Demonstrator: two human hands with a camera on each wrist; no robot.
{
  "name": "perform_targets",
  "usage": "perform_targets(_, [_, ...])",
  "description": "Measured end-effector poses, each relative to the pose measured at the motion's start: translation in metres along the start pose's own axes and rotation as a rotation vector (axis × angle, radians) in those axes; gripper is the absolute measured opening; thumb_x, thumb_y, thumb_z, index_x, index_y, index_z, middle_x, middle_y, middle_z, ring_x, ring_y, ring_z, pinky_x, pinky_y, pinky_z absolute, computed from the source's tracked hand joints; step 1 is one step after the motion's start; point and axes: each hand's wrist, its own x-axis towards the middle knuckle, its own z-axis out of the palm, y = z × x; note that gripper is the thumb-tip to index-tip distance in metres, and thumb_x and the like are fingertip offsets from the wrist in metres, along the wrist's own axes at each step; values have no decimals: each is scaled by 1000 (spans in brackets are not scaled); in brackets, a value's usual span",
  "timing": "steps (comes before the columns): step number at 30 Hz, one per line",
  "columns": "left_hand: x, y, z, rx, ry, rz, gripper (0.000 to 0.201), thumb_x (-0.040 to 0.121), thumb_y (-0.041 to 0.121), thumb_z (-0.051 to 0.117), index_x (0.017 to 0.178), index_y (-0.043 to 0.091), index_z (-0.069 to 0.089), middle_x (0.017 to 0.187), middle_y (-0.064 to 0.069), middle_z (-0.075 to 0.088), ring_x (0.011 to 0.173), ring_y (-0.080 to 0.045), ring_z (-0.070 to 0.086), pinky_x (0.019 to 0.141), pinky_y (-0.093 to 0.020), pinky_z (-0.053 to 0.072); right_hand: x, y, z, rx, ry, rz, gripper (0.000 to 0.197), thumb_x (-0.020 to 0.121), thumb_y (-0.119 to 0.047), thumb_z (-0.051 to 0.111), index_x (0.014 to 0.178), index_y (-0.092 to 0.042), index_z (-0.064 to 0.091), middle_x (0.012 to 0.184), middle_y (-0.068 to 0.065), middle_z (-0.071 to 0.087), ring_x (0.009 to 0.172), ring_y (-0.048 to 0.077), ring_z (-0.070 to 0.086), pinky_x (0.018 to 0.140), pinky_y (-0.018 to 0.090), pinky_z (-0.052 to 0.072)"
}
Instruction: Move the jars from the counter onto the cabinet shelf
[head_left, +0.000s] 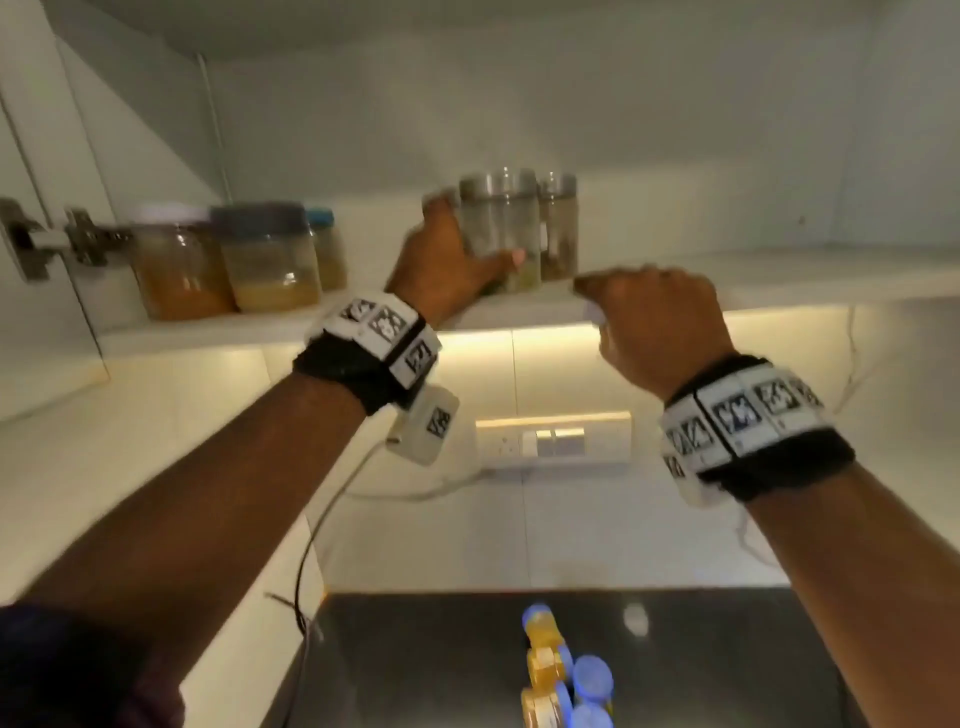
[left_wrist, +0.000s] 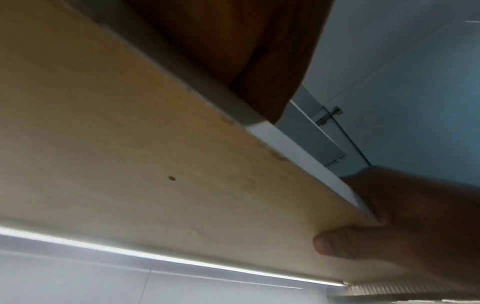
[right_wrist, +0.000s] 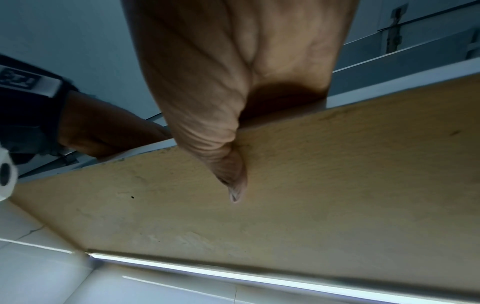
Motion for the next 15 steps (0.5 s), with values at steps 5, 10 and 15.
perform_targets(5, [-71,-5,4,46,302,473,67,95,25,70,142,-9,37,139,-14,55,126,-18,57,100,-19,50,-20,9,8,124,89,-15,38,96,-21,57,133,-26,65,112,10,76,99,33,71,83,38,53])
perform_targets(10, [-200,-85,50,16,133,413,38,93,8,69,128,-2,58,129,-9,63,115,-24,64,94,-36,54,-112,-3,47,465,251,26,45,99,-19,52,144,-16,57,156,3,48,142,25,48,115,28,39])
perform_targets(15, [-312,-191,130,-71,-169,-154,34,91,14,71,123,18,61,113,8,67,100,-6,67,86,-36,59,-265,-56,157,768,-279,387,29,93,-20,65,121,-23,72,117,-4,73,108,17,70,96,30,55])
